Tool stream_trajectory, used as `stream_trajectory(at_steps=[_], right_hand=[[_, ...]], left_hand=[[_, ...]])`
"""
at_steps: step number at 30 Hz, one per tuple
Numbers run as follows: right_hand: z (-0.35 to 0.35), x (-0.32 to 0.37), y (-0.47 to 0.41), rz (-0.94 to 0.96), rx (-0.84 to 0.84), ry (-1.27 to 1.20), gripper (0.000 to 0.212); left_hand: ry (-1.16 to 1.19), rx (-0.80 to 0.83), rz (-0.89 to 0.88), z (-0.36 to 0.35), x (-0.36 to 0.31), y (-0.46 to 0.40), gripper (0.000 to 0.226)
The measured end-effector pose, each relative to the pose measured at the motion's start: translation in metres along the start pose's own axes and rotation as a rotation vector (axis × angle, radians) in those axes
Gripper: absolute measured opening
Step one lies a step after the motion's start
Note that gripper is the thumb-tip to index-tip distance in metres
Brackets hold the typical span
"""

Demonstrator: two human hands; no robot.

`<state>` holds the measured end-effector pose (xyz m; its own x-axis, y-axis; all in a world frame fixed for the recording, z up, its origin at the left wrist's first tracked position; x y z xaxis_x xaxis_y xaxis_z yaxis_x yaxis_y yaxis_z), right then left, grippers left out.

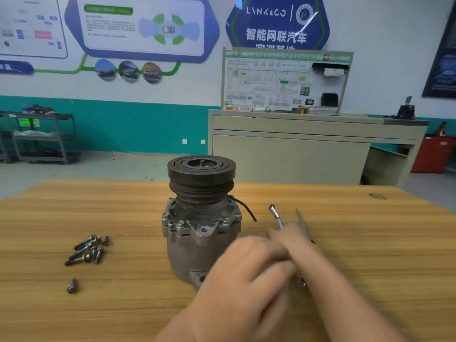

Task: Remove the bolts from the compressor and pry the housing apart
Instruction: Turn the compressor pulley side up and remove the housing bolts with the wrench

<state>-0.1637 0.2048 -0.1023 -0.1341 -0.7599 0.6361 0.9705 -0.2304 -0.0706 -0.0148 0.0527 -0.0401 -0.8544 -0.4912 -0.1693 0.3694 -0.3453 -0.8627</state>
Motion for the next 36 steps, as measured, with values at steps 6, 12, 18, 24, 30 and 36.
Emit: stream_trajectory(at_steps=[6,12,18,24,30,36], right_hand=[[-0.003,-0.002,-0.004,-0.069,0.048,0.029,0.014],[0.014,-0.002,0.000,-0.069,-0.014,-0.646,0.026],[0.078,-0.011,0.001,0.037,-0.537,-1.146,0.021],[0.065,-0.005,0.000,0.082,-0.557,-1.454,0.014],[0.052,0.004,-0.003,0.084,-0.445,-1.598,0.011],[0.044,0.023,0.010,0.083,-0.312,-1.739,0.014]], left_hand=[[-0.001,0.427,0.426,-0.058,0.020,0.015,0.025],[0.049,0.528,0.500,-0.063,0.037,0.018,0.023],[-0.056,0.672,0.760,-0.094,0.051,0.010,0.038],[-0.185,0.859,0.709,-0.156,0.056,-0.023,0.045],[-0.427,0.830,0.611,-0.166,0.055,-0.036,0.020],[-0.441,0.698,0.548,-0.116,0.032,-0.030,0.030]])
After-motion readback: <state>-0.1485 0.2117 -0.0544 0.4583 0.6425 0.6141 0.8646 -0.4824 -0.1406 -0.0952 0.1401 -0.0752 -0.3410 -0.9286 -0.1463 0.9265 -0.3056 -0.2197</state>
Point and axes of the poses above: each hand's wrist, its own y-axis away from the middle knuckle, its own z-axis out of the back of the hand, x = y × z, the point moved 6 cm from there along -y, towards the middle knuckle, and after that the axes turned 15 degrees about z, right-handed, at the moved point
